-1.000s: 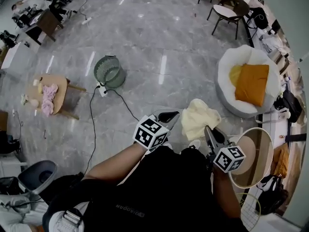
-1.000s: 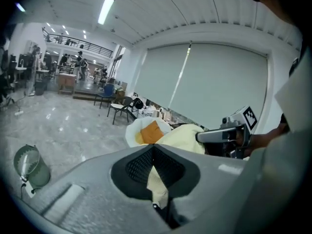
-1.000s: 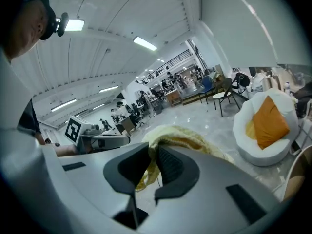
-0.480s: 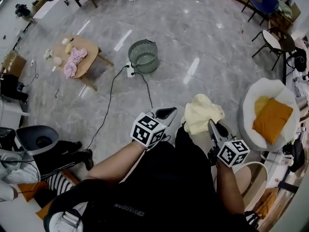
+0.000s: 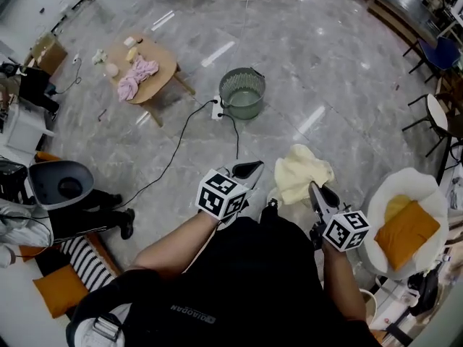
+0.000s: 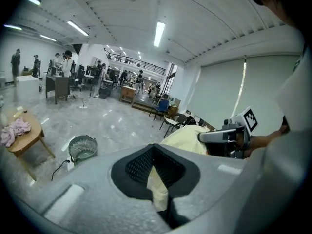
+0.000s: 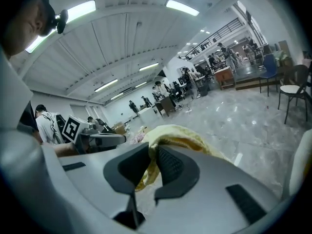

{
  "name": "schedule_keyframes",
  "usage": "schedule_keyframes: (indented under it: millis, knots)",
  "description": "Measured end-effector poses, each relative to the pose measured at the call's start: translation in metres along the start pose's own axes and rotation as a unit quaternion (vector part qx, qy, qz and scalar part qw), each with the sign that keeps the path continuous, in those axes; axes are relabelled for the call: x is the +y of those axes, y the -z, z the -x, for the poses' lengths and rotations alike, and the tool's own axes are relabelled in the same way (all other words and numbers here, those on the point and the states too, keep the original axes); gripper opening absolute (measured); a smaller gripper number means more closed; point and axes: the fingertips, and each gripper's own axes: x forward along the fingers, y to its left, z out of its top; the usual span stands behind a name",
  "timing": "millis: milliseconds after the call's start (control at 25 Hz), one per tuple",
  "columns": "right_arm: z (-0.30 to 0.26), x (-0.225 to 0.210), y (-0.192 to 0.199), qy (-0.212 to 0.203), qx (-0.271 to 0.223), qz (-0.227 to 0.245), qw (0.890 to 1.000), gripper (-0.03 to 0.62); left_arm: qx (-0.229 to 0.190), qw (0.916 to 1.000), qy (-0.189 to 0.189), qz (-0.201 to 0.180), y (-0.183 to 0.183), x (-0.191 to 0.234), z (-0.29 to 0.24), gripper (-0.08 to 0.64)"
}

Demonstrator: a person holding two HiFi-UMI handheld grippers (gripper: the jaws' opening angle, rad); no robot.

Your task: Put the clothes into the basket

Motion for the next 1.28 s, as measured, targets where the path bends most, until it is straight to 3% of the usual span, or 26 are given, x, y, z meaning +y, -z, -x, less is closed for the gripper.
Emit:
schedule_keyframes:
  millis: [440,800,1280]
  knots:
    - [-0.097,-0.064,-0.070,-0.061,0.044,0.044,0.996,0.054,-0.011,0.9979,-0.062,0.014,-0.079,0.069,-0.061,0.000]
    - [-0.126,-0.085,-0.081,-0.088,0.061,0.046,0.993,0.054,-0.014,0.9942,-0.101,0.035,-0.087,0.089,-0.067,0.000]
    - [-0.169,-0.063,-0.081,-0.134,0.086,0.072,0.985,0.054,-0.023,0.9905,-0.131,0.035,-0.092,0.118,-0.060,0.000]
